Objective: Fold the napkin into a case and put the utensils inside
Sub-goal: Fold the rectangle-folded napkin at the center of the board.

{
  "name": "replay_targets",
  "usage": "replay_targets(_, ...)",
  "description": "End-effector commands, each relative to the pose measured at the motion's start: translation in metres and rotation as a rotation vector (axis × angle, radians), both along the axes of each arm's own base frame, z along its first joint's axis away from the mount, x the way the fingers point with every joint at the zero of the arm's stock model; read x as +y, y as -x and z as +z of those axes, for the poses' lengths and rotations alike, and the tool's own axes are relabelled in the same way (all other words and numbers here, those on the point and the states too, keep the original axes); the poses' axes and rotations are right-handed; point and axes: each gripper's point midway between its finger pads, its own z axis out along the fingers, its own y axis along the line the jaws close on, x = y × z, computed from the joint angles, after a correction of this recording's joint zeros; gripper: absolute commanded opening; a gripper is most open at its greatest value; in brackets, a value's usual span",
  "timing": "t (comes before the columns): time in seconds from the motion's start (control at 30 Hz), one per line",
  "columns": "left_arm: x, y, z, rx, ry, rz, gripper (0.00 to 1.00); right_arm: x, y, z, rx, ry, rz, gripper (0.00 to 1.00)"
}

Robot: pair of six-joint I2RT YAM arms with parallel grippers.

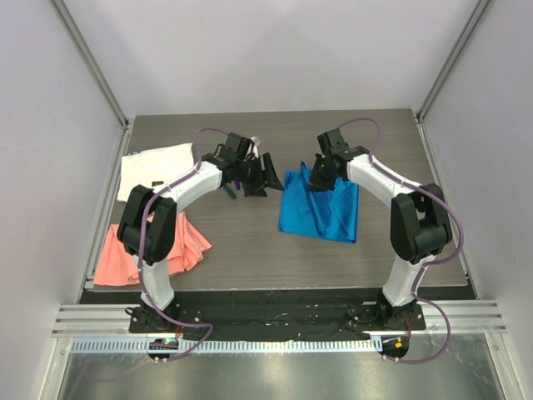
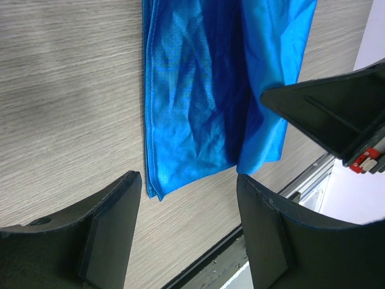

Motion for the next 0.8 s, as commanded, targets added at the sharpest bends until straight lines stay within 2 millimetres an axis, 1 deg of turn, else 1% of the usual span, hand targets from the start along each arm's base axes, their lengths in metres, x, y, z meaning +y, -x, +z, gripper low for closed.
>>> replay_targets(0.0,-0.004,-0.001,-0.003,0.009,0.022,-0.004,0.68,0.019,-0.004,0.005,-0.021,-0.073,-0.002,0.01)
replay_targets(0.23,-0.004,0.001,-0.022,0.04,0.014,0.013,0.66,0.026,-0.009,0.003,-0.021,-0.098,-0.012,0.01)
replay_targets(0.33,-0.005,0.002,-0.026,0.049,0.018,0.015,0.66,0.028,-0.011,-0.001,-0.01,-0.108,-0.017,0.01)
replay_targets(0.57,-0.006,0.001,-0.019,0.034,0.028,0.009,0.66,0.037,-0.01,-0.017,0.024,-0.141,-0.012,0.01)
replay_targets(0.77,-0.006,0.001,-0.016,0.027,0.027,0.006,0.66,0.039,-0.009,-0.023,0.033,-0.144,-0.013,0.01)
